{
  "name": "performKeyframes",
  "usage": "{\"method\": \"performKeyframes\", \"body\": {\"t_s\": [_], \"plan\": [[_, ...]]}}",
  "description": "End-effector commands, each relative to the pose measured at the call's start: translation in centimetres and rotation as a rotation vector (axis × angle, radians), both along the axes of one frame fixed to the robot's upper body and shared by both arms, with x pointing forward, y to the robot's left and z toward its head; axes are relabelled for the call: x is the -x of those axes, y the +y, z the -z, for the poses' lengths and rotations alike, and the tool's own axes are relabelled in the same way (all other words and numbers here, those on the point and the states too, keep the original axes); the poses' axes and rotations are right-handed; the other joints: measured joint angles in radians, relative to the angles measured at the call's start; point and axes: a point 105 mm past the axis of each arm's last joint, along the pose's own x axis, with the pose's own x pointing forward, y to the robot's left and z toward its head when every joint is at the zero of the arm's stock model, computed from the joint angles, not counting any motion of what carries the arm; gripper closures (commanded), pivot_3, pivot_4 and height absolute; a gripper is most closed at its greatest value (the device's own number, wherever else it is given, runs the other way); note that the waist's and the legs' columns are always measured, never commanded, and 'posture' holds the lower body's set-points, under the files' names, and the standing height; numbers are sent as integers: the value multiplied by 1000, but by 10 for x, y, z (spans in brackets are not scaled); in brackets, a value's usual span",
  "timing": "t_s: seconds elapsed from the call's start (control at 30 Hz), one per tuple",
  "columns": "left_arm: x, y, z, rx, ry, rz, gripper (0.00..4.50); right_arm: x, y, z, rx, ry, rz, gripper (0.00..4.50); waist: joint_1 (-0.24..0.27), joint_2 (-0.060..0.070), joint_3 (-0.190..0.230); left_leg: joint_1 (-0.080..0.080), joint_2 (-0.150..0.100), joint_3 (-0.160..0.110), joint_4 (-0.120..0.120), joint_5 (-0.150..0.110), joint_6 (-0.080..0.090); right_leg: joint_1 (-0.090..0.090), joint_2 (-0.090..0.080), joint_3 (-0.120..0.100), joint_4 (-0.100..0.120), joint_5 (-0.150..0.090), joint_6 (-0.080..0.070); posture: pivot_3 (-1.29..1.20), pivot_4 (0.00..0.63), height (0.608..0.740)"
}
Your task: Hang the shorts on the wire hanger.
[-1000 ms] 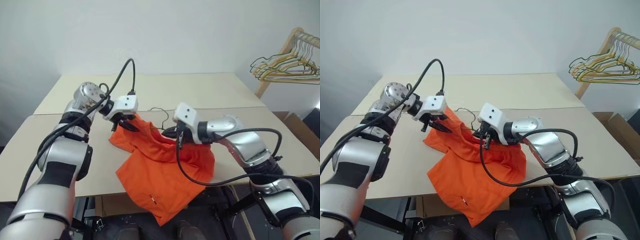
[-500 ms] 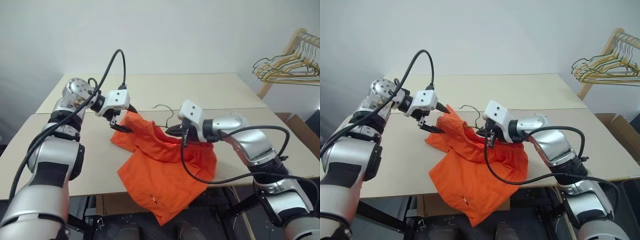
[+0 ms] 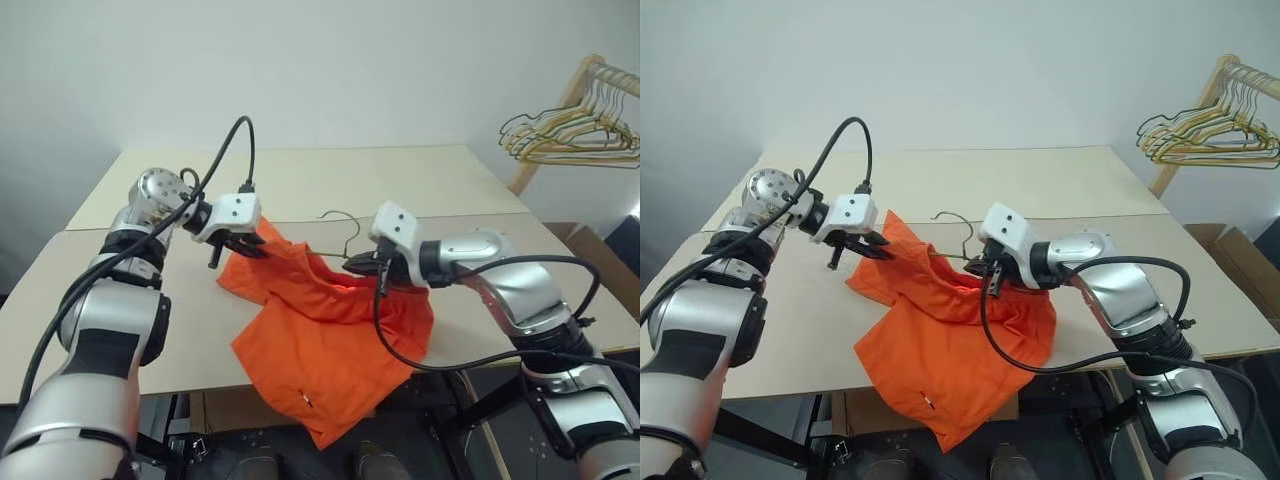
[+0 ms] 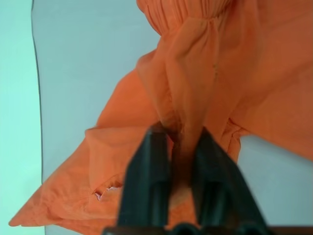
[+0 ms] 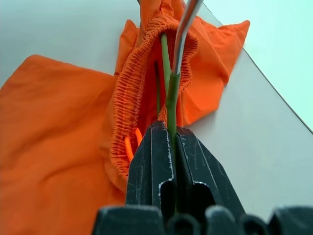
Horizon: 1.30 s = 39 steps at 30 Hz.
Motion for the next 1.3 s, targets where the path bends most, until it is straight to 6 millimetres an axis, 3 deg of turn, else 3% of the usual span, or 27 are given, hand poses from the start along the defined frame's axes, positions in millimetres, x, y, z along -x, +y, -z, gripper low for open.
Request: {"method": "performKeyframes", "body": {"t_s": [0.03, 0.43, 0.47, 0.7, 0.8, 1.07, 1.3], "plan": [[-3, -4, -12, 42, -31, -4, 4467, 2, -5, -14, -14, -42, -6, 4500, 2, 0, 0, 0, 0, 0, 0, 0, 0, 0, 0, 0, 0, 0, 0, 26, 0, 740], [-7, 0, -22, 100, -43, -56, 4467, 3, -10, -2, 24, -17, 9, 4500, 2, 0, 0, 0, 0, 0, 0, 0, 0, 0, 0, 0, 0, 0, 0, 38, 0, 740], [-6, 1, -21, 89, -17, -56, 4007, 3, -10, -2, 21, -16, 8, 4500, 2, 0, 0, 0, 0, 0, 0, 0, 0, 0, 0, 0, 0, 0, 0, 38, 0, 740], [-8, -4, -24, 135, -44, -57, 2033, 3, -11, -3, 11, -9, 10, 4500, 3, 0, 0, 0, 0, 0, 0, 0, 0, 0, 0, 0, 0, 0, 0, 38, 0, 740], [-8, -4, -23, 133, -38, -60, 2033, 4, -11, -2, 12, -6, 10, 4500, 4, 0, 0, 0, 0, 0, 0, 0, 0, 0, 0, 0, 0, 0, 0, 35, 0, 740], [-5, -5, -22, 135, -13, -44, 4485, 4, -12, -2, 11, 0, 18, 4500, 3, 0, 0, 0, 0, 0, 0, 0, 0, 0, 0, 0, 0, 0, 0, 32, 0, 740], [-9, -1, -25, 140, -48, -77, 4485, 6, -17, 3, 30, 17, 24, 4500, 3, 0, 0, 0, 0, 0, 0, 0, 0, 0, 0, 0, 0, 0, 0, 37, 0, 740]]}}
